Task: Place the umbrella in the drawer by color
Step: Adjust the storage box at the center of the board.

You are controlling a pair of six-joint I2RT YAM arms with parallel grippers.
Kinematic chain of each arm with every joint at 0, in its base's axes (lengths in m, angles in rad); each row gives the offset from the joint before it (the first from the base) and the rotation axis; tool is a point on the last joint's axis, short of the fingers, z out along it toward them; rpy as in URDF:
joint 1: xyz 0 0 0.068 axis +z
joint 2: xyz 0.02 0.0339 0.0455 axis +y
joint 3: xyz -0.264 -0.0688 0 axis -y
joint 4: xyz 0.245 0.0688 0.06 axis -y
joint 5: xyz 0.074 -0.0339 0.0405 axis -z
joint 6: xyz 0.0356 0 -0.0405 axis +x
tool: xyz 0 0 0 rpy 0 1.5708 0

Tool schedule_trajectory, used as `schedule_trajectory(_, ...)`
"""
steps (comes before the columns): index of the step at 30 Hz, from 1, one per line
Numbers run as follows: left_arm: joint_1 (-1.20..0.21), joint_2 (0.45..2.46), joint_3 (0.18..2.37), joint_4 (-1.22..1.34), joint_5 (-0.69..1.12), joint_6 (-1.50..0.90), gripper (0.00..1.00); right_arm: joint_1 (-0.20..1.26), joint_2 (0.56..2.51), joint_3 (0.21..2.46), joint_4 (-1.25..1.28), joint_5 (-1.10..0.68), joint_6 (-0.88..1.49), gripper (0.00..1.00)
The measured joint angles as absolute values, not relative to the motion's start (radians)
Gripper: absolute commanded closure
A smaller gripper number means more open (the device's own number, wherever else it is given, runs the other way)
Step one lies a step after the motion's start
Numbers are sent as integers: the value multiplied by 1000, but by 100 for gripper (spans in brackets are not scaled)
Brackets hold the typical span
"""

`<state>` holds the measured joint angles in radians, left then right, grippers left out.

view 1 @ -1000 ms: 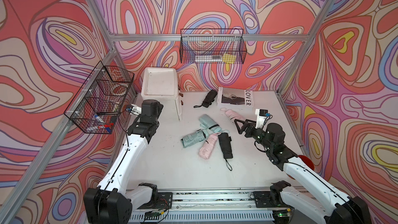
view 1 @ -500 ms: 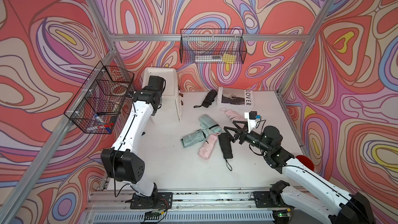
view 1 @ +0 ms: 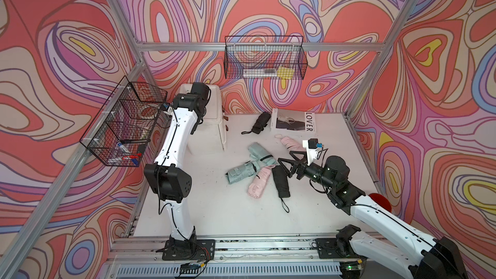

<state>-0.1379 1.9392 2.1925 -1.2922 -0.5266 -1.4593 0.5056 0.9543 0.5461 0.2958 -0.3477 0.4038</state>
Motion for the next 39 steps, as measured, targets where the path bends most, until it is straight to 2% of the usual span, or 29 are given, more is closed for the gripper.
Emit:
schedule_trajectory(2, -137, 1954, 2193, -1310, -524, -1464, 30, 506, 954, 546, 295, -345, 404, 2)
schedule_trajectory(7, -120, 1977, 2208, -1303, -492, -1492, 53, 506, 954, 546, 290, -334, 404, 2)
schedule_trajectory(11, -99, 1979, 2215, -1299, -478, -1492, 66, 506, 954, 546, 290, -330, 404, 2)
schedule_trajectory(15, -91, 1979, 2215, -1308, -516, -1476, 87, 506, 953, 546, 282, -328, 405, 2)
schedule_trajectory(19, -84, 1972, 2212, -1370, -577, -1353, 98, 506, 947, 546, 276, -323, 405, 2)
schedule_trajectory(28, -90, 1846, 2004, -1230, -598, -1076, 100, 506, 924, 546, 277, -303, 405, 2)
schedule_trajectory(39, -75, 1720, 1793, -937, -505, -550, 100, 506, 961, 546, 291, -289, 410, 2)
